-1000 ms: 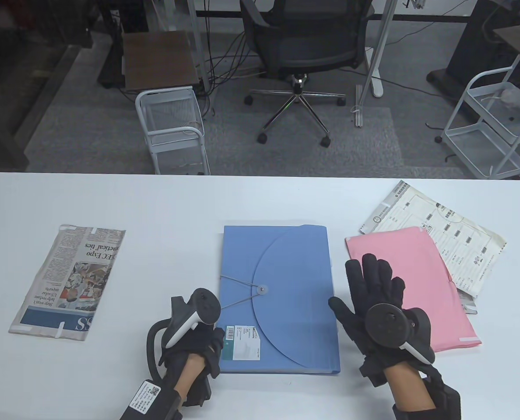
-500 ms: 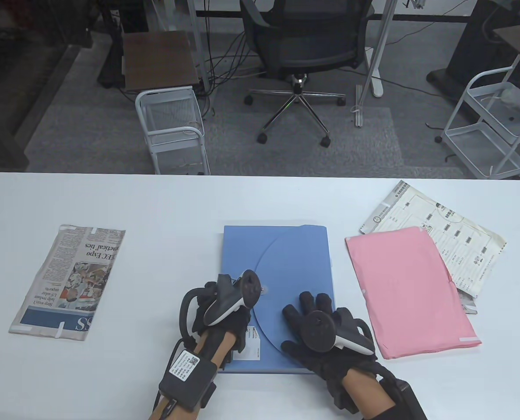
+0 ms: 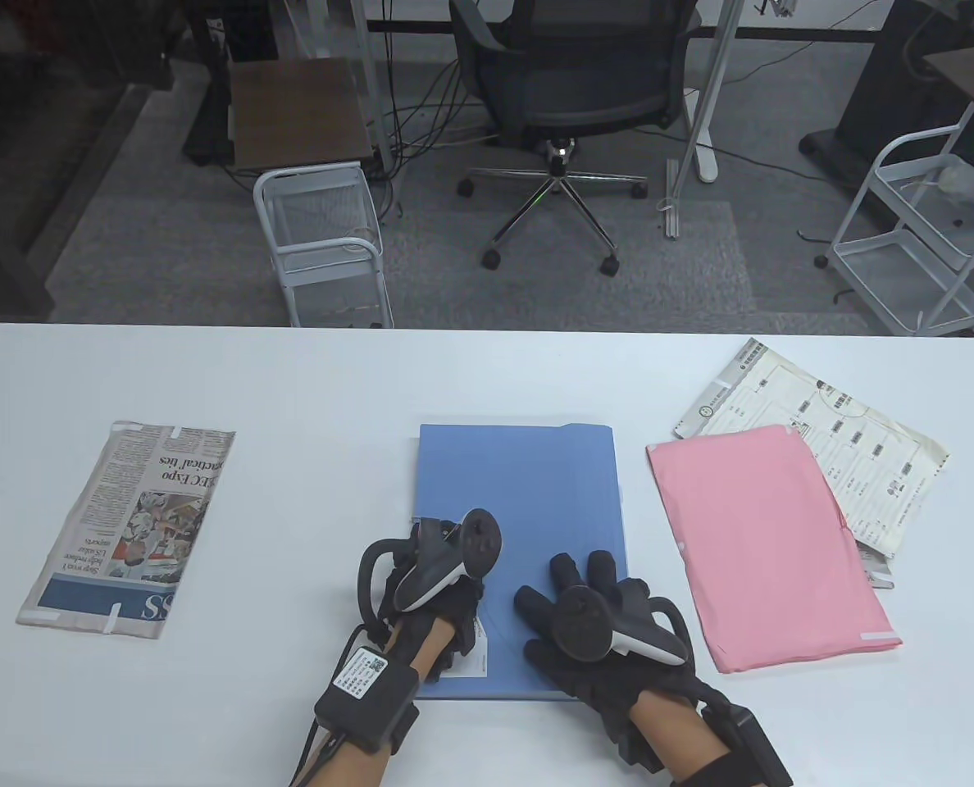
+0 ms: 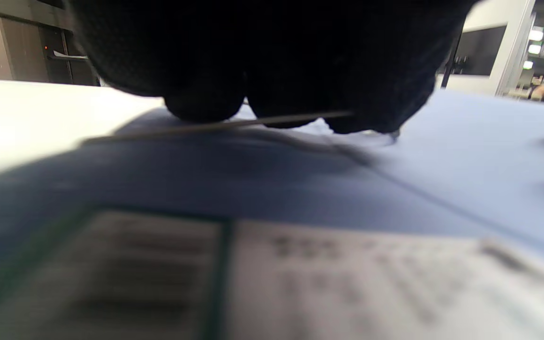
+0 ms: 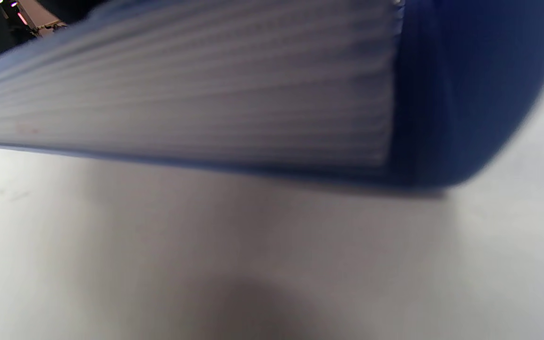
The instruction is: Sort materials into accordion folder compartments
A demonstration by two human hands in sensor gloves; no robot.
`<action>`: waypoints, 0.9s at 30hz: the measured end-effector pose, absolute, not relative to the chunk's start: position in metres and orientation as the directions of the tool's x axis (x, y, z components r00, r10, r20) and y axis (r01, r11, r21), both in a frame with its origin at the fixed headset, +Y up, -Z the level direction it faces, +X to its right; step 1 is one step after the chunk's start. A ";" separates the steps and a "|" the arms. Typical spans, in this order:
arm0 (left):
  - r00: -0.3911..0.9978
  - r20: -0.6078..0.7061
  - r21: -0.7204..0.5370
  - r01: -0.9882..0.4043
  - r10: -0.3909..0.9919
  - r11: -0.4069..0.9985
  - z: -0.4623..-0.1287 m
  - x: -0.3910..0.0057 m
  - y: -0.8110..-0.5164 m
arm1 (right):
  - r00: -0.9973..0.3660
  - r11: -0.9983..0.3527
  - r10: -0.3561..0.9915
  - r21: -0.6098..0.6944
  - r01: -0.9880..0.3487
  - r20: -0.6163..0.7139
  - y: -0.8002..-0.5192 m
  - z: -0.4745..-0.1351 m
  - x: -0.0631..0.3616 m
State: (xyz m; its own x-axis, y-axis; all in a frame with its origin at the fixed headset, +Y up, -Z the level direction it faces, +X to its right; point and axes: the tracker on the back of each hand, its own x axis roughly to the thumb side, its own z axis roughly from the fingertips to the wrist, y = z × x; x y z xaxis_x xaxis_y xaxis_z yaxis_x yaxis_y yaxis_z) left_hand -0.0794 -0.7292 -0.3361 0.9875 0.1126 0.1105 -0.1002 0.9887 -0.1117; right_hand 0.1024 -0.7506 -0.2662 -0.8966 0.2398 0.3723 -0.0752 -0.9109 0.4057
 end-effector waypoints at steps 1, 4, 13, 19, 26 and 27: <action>0.985 0.108 -0.113 -0.121 0.133 0.986 -0.336 -0.078 -0.730 | -0.898 -0.910 0.239 0.407 -0.075 0.370 -0.750 -0.266 0.102; 0.975 0.072 -0.097 -0.203 0.210 0.974 -0.340 -0.079 -0.730 | -0.899 -0.908 0.238 0.412 -0.072 0.367 -0.750 -0.267 0.101; 0.951 -0.141 -0.223 -0.300 0.274 0.927 -0.346 -0.108 -0.738 | -0.893 -0.867 0.276 0.493 -0.071 0.356 -0.751 -0.268 0.100; 0.933 -0.156 -0.308 -0.357 0.323 0.882 -0.346 -0.114 -0.746 | -0.912 -0.884 0.214 0.466 -0.029 0.349 -0.749 -0.264 0.084; 0.942 -0.156 -0.316 -0.334 0.298 0.888 -0.346 -0.116 -0.746 | -0.883 -0.925 0.185 0.379 -0.009 0.430 -0.745 -0.257 0.066; 0.943 -0.156 -0.316 -0.330 0.294 0.890 -0.346 -0.116 -0.746 | -0.879 -0.934 0.182 0.357 -0.014 0.441 -0.742 -0.254 0.063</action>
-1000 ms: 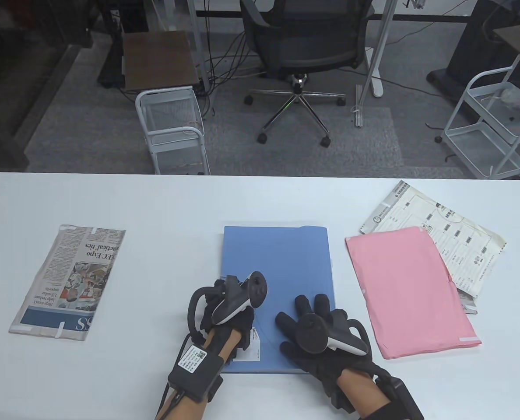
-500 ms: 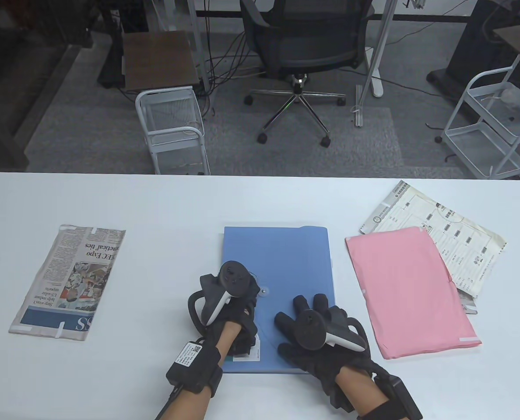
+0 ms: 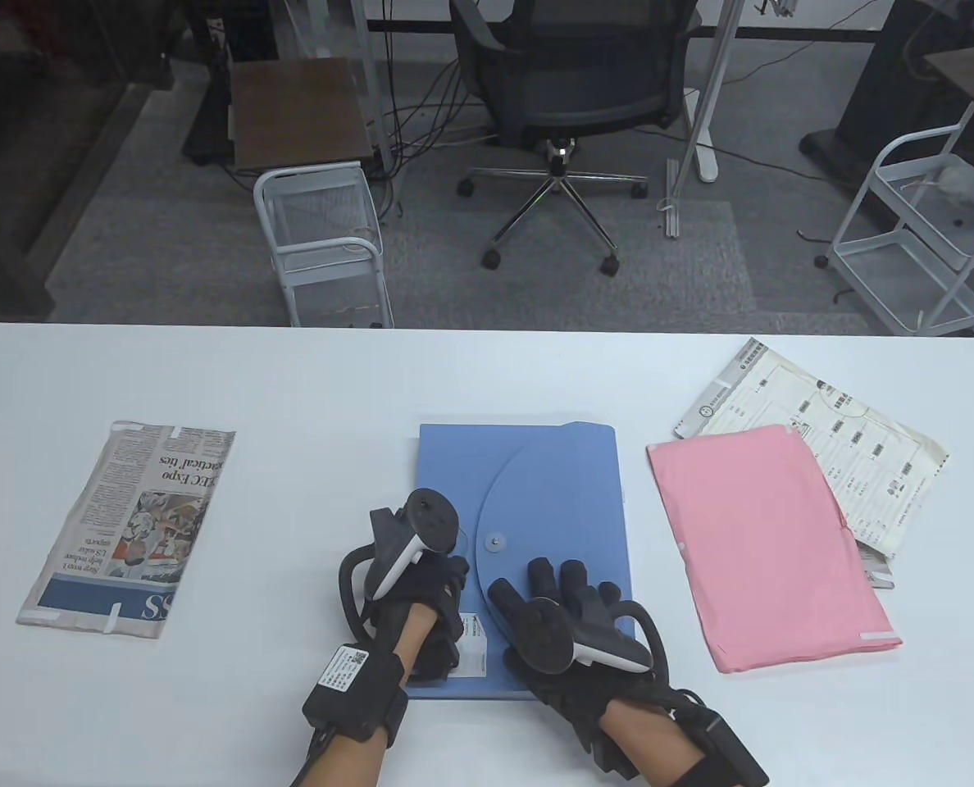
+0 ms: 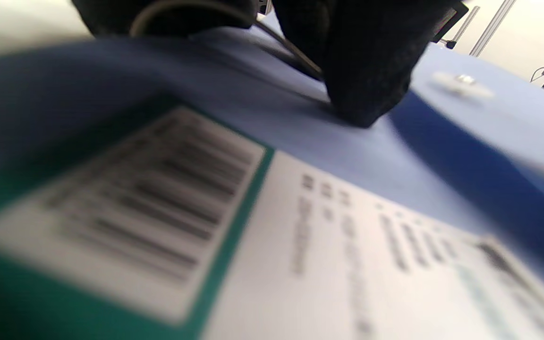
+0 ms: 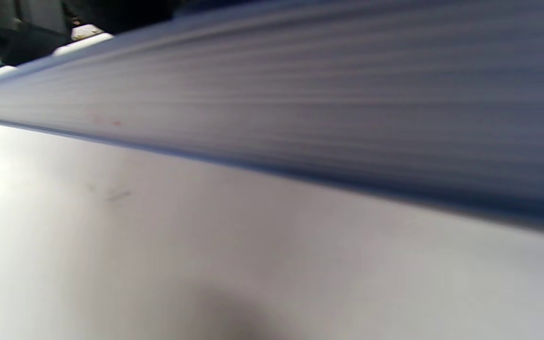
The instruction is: Sort materials into accordion folder compartments
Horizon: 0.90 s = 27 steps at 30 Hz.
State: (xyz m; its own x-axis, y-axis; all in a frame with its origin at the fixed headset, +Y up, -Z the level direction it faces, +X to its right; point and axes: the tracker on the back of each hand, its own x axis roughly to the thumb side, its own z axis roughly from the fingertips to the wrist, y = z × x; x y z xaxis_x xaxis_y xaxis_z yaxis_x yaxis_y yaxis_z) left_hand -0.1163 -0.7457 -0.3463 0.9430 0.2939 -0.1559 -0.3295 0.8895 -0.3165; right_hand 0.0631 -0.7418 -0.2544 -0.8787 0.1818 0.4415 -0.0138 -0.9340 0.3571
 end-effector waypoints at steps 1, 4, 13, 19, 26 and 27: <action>0.943 -0.155 -0.317 -0.330 0.295 0.889 -0.346 -0.116 -0.745 | -0.874 -0.942 0.177 0.336 -0.017 0.452 -0.739 -0.253 0.061; 0.943 -0.151 -0.322 -0.329 0.295 0.888 -0.347 -0.118 -0.745 | -0.869 -0.965 0.161 0.258 -0.041 0.467 -0.719 -0.246 0.058; 0.941 -0.149 -0.322 -0.338 0.305 0.884 -0.348 -0.121 -0.746 | -0.941 -0.975 -0.223 -0.069 0.213 0.256 -0.611 -0.246 0.113; 0.942 -0.142 -0.329 -0.335 0.304 0.883 -0.348 -0.120 -0.747 | -0.934 -0.922 -0.357 0.153 0.356 0.025 -0.622 -0.279 0.176; 0.952 -0.123 -0.345 -0.307 0.282 0.887 -0.347 -0.114 -0.746 | -0.999 -0.909 0.017 0.415 -0.027 -0.028 -0.722 -0.293 0.206; 0.953 -0.116 -0.348 -0.302 0.279 0.888 -0.346 -0.113 -0.746 | -0.996 -0.903 0.078 0.419 -0.091 -0.048 -0.732 -0.293 0.207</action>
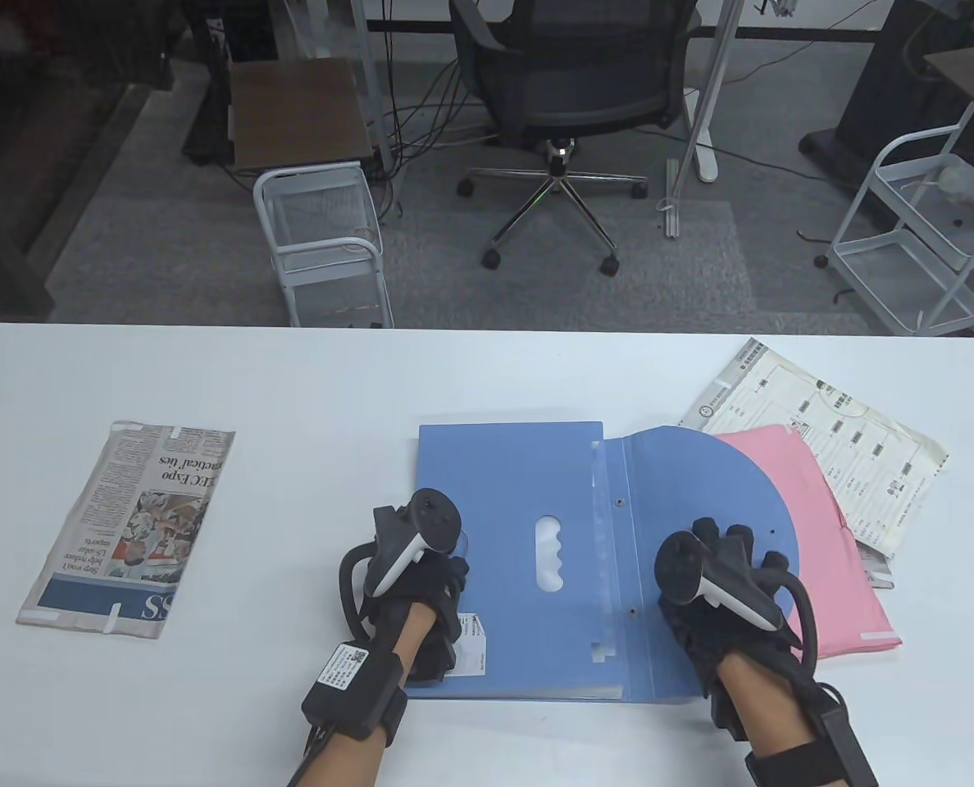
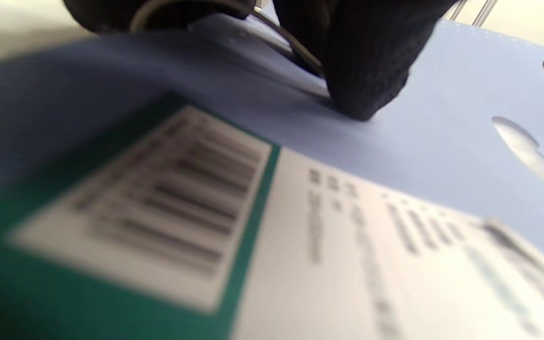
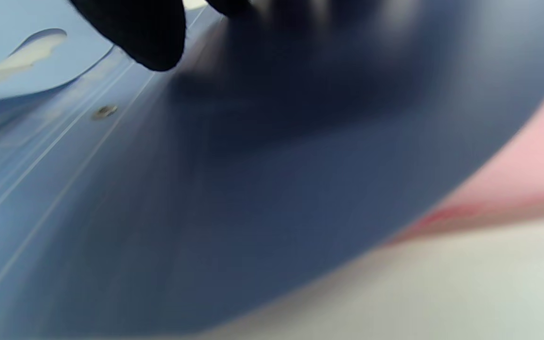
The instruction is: Sort materials into accordion folder compartments
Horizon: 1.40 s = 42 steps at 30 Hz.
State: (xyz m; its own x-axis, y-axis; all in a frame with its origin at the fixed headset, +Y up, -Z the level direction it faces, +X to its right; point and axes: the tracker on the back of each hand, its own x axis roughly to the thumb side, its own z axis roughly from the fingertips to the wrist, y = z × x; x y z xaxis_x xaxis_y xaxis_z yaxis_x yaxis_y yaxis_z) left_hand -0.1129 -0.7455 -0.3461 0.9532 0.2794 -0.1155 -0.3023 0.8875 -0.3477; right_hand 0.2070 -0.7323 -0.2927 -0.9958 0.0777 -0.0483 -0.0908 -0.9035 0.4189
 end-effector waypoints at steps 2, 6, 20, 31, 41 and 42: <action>0.957 -0.104 -0.350 -0.290 0.271 0.891 -0.345 -0.111 -0.745 | -0.989 -0.887 0.123 0.437 -0.148 -0.084 -0.744 -0.293 0.209; 0.968 -0.085 -0.354 -0.252 0.237 0.901 -0.343 -0.108 -0.738 | -0.967 -0.849 0.219 0.463 -0.254 -0.130 -0.752 -0.294 0.213; 0.983 0.141 -0.415 -0.054 0.122 0.908 -0.332 0.011 -0.696 | -0.957 -0.813 0.251 0.504 -0.291 -0.147 -0.755 -0.295 0.212; 0.993 0.091 -0.514 -0.023 0.080 0.857 -0.333 0.052 -0.729 | -0.955 -0.813 0.254 0.501 -0.295 -0.151 -0.755 -0.294 0.213; 0.832 -0.143 -0.590 -0.507 0.536 0.629 -0.341 0.005 -0.715 | -0.955 -0.812 0.252 0.504 -0.295 -0.153 -0.755 -0.294 0.214; 0.793 -0.152 -0.598 -0.549 0.590 0.584 -0.342 0.000 -0.715 | -0.956 -0.812 0.252 0.504 -0.294 -0.153 -0.755 -0.294 0.214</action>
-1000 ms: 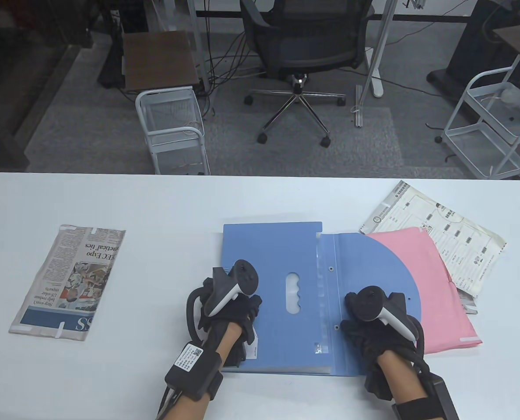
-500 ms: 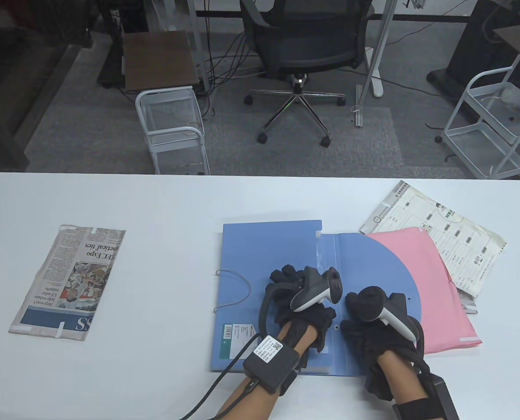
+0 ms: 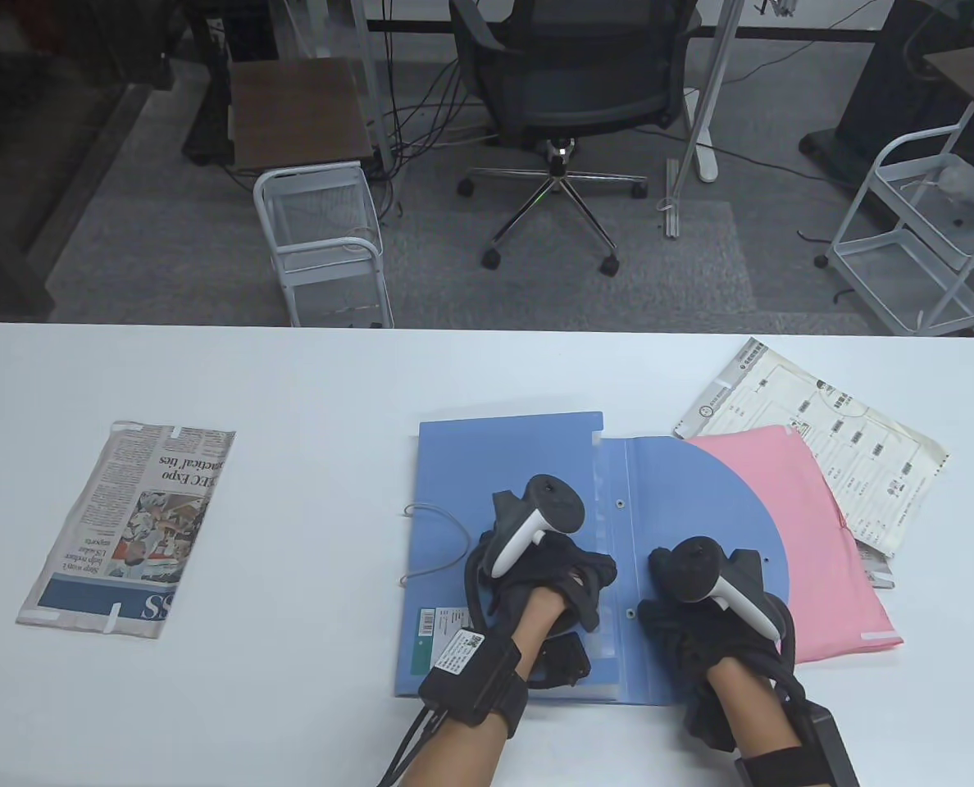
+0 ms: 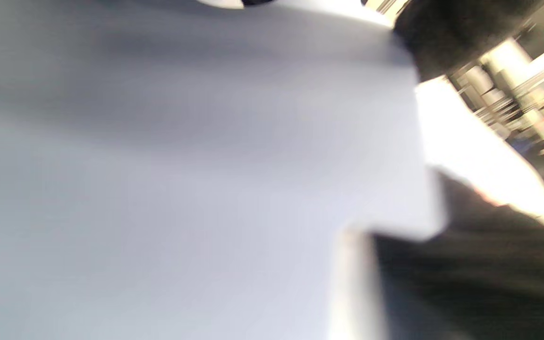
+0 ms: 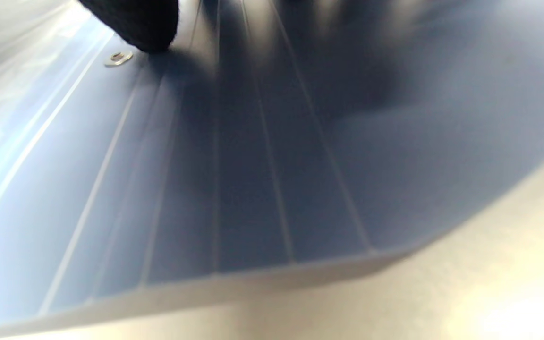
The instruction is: Sort materials into accordion folder compartments
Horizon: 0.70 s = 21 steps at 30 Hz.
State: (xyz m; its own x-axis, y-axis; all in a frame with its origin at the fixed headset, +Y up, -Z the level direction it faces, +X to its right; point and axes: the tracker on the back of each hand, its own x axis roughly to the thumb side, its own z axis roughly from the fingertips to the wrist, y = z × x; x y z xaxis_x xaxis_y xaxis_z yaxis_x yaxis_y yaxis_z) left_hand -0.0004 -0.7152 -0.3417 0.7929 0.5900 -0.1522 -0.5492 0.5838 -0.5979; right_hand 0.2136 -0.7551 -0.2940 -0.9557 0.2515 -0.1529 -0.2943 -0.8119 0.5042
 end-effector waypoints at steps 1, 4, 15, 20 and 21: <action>0.734 -0.187 -0.611 -0.607 0.653 0.507 -0.342 -0.009 -0.714 | -0.956 -0.812 0.251 0.505 -0.294 -0.152 -0.755 -0.294 0.214; 0.572 -0.228 -0.573 -0.733 0.788 0.366 -0.341 -0.034 -0.702 | -0.961 -0.822 0.240 0.498 -0.277 -0.137 -0.756 -0.293 0.213; 0.138 -0.198 -0.412 -0.910 0.970 0.046 -0.332 -0.118 -0.677 | -0.963 -0.826 0.232 0.496 -0.269 -0.137 -0.756 -0.292 0.212; -0.031 -0.164 -0.374 -0.923 0.986 -0.091 -0.329 -0.155 -0.682 | -0.964 -0.828 0.230 0.493 -0.266 -0.135 -0.756 -0.292 0.212; -0.068 -0.155 -0.357 -0.927 0.986 -0.120 -0.329 -0.164 -0.684 | -0.964 -0.828 0.228 0.494 -0.265 -0.134 -0.756 -0.292 0.212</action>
State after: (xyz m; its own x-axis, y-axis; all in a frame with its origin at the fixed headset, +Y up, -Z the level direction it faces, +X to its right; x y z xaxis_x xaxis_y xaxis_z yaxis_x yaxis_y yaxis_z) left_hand -0.1635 -0.6839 -0.3289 -0.0680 0.9855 -0.1554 -0.9265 -0.1201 -0.3566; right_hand 0.2120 -0.7559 -0.2919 -0.9644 0.2279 -0.1343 -0.2645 -0.8282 0.4941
